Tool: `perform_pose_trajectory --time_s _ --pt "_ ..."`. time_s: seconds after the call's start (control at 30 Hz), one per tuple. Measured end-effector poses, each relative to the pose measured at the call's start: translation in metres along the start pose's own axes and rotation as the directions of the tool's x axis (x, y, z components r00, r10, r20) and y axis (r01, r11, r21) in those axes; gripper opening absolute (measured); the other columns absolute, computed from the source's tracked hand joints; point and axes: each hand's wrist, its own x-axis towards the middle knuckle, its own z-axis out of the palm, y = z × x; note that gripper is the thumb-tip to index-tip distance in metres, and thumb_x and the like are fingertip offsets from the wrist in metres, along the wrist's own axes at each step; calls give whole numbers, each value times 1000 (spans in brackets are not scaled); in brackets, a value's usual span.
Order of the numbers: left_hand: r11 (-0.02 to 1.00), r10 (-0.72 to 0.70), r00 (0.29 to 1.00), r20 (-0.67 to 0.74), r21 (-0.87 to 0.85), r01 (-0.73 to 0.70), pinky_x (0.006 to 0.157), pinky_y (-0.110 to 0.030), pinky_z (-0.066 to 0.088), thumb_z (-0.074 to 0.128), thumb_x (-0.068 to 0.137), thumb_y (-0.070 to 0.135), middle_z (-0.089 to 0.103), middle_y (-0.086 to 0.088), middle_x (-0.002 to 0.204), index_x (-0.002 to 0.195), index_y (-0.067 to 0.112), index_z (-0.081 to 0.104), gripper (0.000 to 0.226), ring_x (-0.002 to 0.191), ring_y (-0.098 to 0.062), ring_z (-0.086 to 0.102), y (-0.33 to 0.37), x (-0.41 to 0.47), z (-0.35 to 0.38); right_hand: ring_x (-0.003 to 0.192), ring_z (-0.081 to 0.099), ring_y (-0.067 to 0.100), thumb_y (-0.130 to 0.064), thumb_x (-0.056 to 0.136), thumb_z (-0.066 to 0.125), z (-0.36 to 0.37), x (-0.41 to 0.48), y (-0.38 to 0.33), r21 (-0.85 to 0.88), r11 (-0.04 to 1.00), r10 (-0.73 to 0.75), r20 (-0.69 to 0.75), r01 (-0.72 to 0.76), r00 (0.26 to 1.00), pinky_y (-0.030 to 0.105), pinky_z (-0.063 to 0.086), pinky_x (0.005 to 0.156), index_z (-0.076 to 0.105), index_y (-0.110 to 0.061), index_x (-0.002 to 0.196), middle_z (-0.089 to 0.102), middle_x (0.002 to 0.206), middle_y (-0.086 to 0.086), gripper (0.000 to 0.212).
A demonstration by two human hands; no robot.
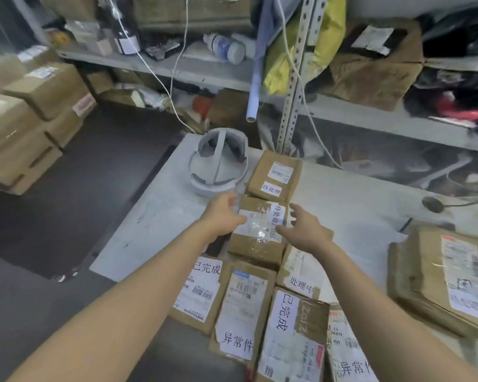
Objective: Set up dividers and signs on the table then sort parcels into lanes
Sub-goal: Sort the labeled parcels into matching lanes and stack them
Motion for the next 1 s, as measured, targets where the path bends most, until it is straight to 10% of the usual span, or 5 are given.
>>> perform_pose_trajectory --time_s 0.17,0.3,0.53,0.8,1.0 --pt "981 -147 980 135 143 127 95 -35 49 80 80 19 53 -7 133 144 19 42 75 120 -23 50 -18 41 12 117 58 27 -43 84 70 13 20 7 59 990 120 118 -127 986 39 53 85 47 -10 137 58 131 9 66" --pt "981 -137 950 279 173 91 59 -15 48 84 73 23 64 16 88 90 26 60 29 87 -8 62 -25 68 14 94 66 19 -43 79 72 20 22 6 83 981 160 171 -176 972 29 52 67 64 -23 113 69 103 -4 40" --pt "990 -66 946 318 142 21 81 -28 48 88 60 26 60 11 104 127 30 47 78 101 -15 58 -38 86 20 93 68 18 -38 67 83 38 27 -8 167 923 335 96 -347 937 43 58 85 64 -23 111 71 100 -4 50" --pt "995 83 952 294 23 -94 79 -24 47 92 57 27 57 9 132 144 34 39 102 111 -10 53 -48 88 10 73 67 -3 -19 68 89 43 15 -17 450 803 466 -66 -391 882 20 53 54 67 -31 90 72 89 -16 33" --pt "985 172 941 291 -45 -166 70 -22 47 85 59 30 59 21 118 133 54 35 92 111 -10 56 -26 75 3 88 70 1 -21 66 89 27 2 -25 557 760 497 -167 -335 851 32 60 78 64 -37 89 75 97 -14 37"
